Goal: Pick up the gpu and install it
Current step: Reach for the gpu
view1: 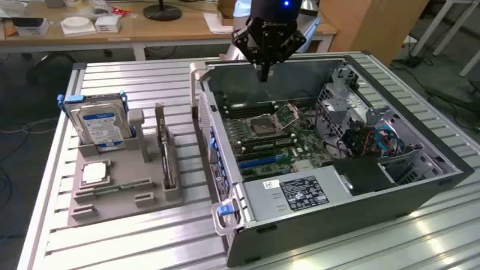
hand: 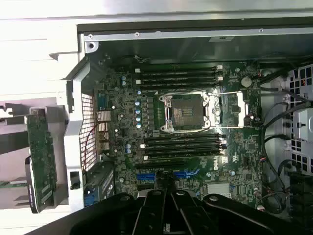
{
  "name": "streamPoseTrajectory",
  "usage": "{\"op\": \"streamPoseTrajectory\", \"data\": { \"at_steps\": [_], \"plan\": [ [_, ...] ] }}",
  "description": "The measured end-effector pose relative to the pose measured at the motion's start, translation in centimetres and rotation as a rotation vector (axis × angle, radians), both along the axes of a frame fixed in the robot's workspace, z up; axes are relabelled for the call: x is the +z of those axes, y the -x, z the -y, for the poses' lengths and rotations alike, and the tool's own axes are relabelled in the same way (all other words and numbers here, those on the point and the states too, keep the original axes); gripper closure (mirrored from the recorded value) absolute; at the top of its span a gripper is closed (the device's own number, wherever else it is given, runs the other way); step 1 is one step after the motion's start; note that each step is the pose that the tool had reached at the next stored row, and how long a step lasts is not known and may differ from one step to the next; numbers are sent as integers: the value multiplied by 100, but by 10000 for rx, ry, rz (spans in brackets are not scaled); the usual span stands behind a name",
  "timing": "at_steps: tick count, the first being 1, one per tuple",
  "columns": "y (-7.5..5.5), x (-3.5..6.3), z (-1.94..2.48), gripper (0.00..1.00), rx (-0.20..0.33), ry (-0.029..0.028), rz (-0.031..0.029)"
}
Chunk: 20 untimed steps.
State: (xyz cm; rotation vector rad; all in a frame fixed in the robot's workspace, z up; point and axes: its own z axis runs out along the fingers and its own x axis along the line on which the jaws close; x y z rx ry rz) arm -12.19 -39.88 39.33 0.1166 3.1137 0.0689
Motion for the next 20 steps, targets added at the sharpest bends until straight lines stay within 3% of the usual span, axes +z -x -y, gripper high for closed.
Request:
{"op": "streamPoseTrajectory", "data": {
  "at_steps": [10, 20],
  "plan": [
    [11, 0, 0, 90, -2, 0, 0],
    [152, 0, 0, 90, 1, -1, 0]
  ]
}}
